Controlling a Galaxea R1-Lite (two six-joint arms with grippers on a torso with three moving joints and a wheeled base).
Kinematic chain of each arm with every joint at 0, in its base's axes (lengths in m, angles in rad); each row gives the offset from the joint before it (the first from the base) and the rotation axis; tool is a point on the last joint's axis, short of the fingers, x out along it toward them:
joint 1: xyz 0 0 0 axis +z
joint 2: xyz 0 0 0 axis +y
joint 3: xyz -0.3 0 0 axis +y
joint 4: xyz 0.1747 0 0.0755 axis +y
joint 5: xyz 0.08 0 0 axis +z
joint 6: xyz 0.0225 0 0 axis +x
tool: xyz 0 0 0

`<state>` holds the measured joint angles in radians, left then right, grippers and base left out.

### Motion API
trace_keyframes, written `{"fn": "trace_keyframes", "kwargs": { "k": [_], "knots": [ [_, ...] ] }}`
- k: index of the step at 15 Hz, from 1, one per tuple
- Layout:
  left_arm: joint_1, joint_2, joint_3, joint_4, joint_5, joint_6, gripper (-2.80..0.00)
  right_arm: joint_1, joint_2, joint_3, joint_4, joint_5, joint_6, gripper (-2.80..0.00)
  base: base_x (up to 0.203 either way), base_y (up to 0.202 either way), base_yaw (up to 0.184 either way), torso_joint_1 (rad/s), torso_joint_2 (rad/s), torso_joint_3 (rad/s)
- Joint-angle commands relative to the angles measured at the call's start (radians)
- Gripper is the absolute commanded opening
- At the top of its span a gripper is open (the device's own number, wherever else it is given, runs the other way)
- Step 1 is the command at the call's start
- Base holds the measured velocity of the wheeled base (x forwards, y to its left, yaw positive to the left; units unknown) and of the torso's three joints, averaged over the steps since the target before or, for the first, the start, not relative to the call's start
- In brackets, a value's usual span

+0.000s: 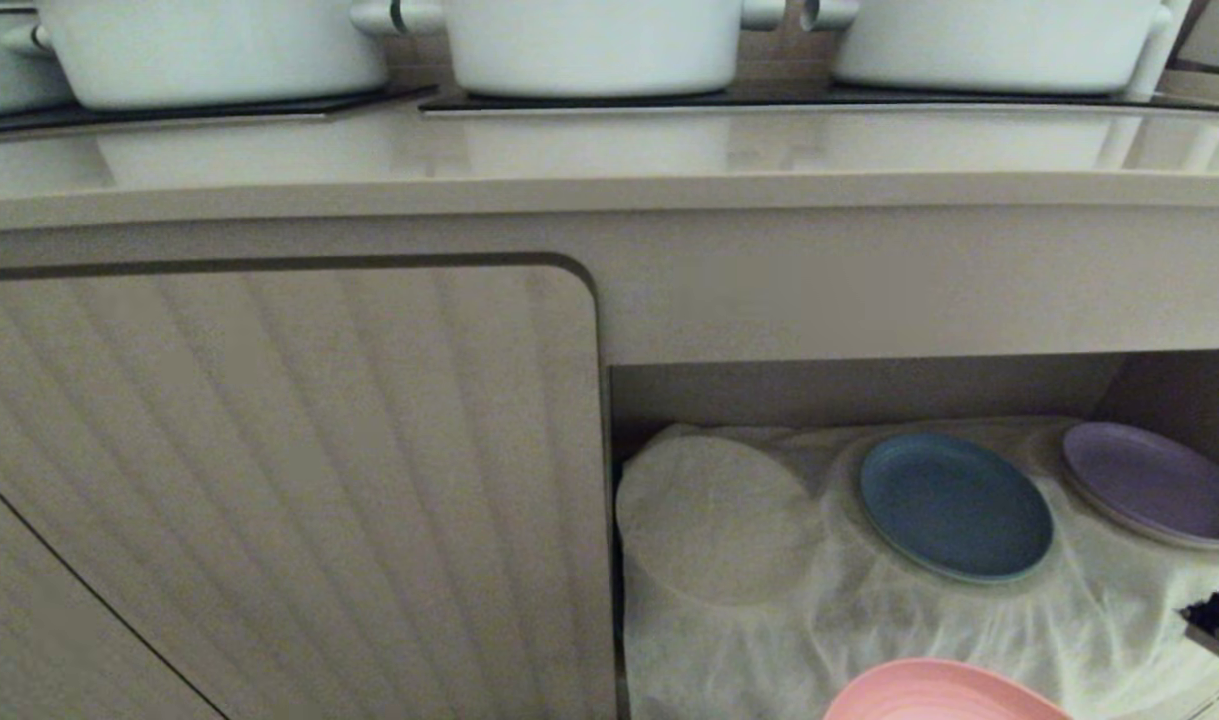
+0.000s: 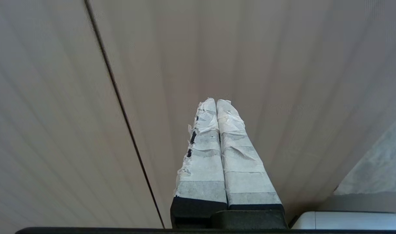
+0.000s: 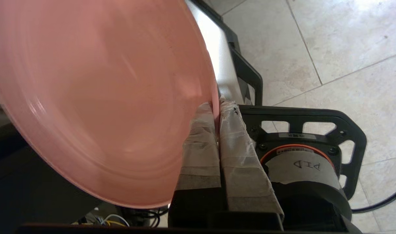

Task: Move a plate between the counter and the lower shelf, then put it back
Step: Put the plate in the cupboard

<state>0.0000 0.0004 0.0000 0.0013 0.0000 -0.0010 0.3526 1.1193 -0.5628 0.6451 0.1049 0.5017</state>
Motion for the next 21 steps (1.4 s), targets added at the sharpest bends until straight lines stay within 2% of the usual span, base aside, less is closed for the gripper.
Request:
{"fn": "trace_keyframes", "kwargs": {
  "k": [1,11,13,16,21],
  "knots": [
    [0.000,0.000,0.000,0.000,0.000,-0.001,-2.80,0.000,0.010,0.002,0.004,0.001,0.003,-2.80,0.000,0.000,0.000,0.000,0.00,0.000],
    [0.000,0.000,0.000,0.000,0.000,-0.001,-2.80,-0.002,0.139,0.070,-0.219,0.003,0.011,-2.80,0.000,0.000,0.000,0.000,0.00,0.000],
    [0.000,0.000,0.000,0.000,0.000,-0.001,-2.80,-0.002,0.184,0.064,-0.276,0.005,0.013,-2.80,0.000,0.000,0.000,0.000,0.00,0.000],
    [0.000,0.000,0.000,0.000,0.000,-0.001,-2.80,-0.004,0.233,0.057,-0.354,0.070,0.012,-2.80,0.000,0.000,0.000,0.000,0.00,0.000],
    [0.000,0.000,0.000,0.000,0.000,-0.001,-2.80,-0.004,0.365,-0.006,-0.403,0.073,0.013,-2.80,0.000,0.000,0.000,0.000,0.00,0.000]
  ]
}}
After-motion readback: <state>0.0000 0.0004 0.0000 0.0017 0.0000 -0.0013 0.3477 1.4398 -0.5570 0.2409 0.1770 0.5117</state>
